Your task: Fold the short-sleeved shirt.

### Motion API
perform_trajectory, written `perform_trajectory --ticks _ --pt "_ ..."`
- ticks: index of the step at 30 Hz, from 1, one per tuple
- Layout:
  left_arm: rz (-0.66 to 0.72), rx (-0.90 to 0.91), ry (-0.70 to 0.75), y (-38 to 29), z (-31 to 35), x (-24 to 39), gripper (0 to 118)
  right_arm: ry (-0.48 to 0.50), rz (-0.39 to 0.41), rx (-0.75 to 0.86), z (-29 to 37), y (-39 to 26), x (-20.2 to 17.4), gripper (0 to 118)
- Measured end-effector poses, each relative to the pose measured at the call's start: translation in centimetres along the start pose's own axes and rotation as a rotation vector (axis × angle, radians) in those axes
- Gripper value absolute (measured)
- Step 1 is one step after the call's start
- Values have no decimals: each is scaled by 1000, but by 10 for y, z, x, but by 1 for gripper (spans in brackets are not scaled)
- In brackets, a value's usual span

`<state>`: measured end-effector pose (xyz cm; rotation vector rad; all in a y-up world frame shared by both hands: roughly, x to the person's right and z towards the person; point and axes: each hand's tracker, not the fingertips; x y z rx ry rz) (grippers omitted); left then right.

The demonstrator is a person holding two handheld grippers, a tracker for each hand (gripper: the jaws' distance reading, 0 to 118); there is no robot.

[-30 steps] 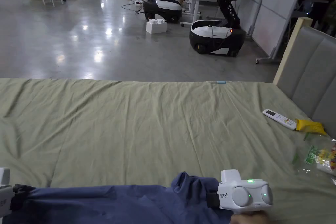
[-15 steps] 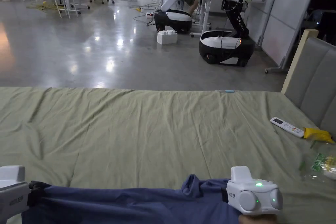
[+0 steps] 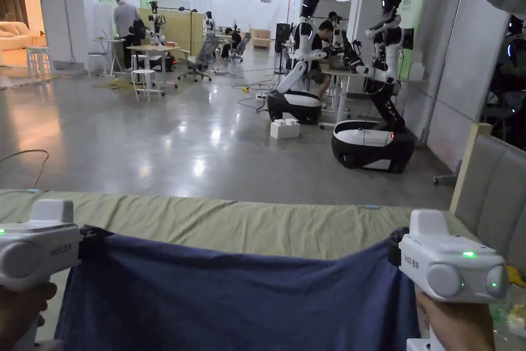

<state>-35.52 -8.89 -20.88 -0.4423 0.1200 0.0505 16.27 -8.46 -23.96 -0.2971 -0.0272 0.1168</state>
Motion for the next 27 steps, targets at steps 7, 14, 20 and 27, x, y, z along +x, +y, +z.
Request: perform_trajectory --ticks 7,14,20,27 --pt "25 107 18 84 38 -8 3 -14 -4 124 23 83 9 4" --pt "16 190 30 163 58 -5 3 -47 13 233 24 167 10 4" --pt "31 234 52 223 43 -20 3 -77 44 282 3 224 11 4" --pt "18 272 77 278 19 -21 3 -108 63 349 -18 279 7 4"
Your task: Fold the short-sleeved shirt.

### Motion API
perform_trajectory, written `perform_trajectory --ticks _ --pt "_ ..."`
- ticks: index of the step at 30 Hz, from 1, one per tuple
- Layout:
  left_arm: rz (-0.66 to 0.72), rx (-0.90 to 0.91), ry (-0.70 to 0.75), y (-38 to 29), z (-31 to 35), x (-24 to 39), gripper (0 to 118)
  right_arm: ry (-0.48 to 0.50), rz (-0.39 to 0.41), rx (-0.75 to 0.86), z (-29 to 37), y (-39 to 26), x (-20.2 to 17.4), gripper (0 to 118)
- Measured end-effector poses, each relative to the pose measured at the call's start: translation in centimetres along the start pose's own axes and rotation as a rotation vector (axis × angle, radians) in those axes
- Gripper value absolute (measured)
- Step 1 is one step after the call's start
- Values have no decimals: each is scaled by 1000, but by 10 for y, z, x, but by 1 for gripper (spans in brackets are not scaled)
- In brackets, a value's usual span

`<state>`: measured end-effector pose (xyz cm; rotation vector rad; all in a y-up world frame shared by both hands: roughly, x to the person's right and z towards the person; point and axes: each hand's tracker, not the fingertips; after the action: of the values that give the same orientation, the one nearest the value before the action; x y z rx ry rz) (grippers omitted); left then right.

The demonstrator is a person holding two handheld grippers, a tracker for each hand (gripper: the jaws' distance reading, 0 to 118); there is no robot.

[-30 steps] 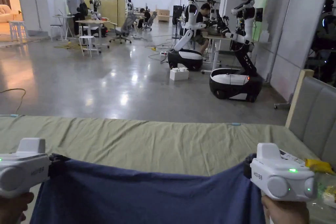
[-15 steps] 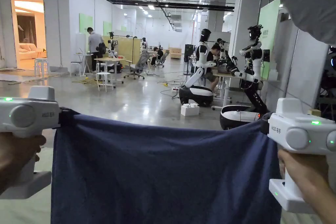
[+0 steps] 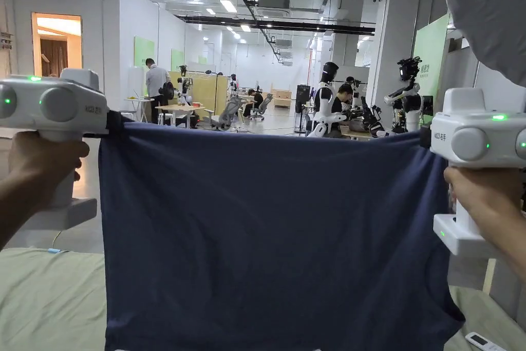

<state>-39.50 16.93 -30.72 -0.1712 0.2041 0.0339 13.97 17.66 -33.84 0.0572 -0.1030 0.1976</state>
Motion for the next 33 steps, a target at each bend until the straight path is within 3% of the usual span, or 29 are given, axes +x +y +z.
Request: perform_trajectory --ticks 8,18,25,33 --pt "-17 23 20 2 -25 5 3 -16 58 59 3 2 -11 4" --pt "-14 -52 -11 -76 -28 4 3 13 52 -54 11 -83 -11 4" --pt "-22 -121 -43 -155 8 -1 3 44 30 -151 47 -150 -3 4" --pt "-32 -124 -79 -231 86 -16 3 71 78 -172 141 -206 0 4"
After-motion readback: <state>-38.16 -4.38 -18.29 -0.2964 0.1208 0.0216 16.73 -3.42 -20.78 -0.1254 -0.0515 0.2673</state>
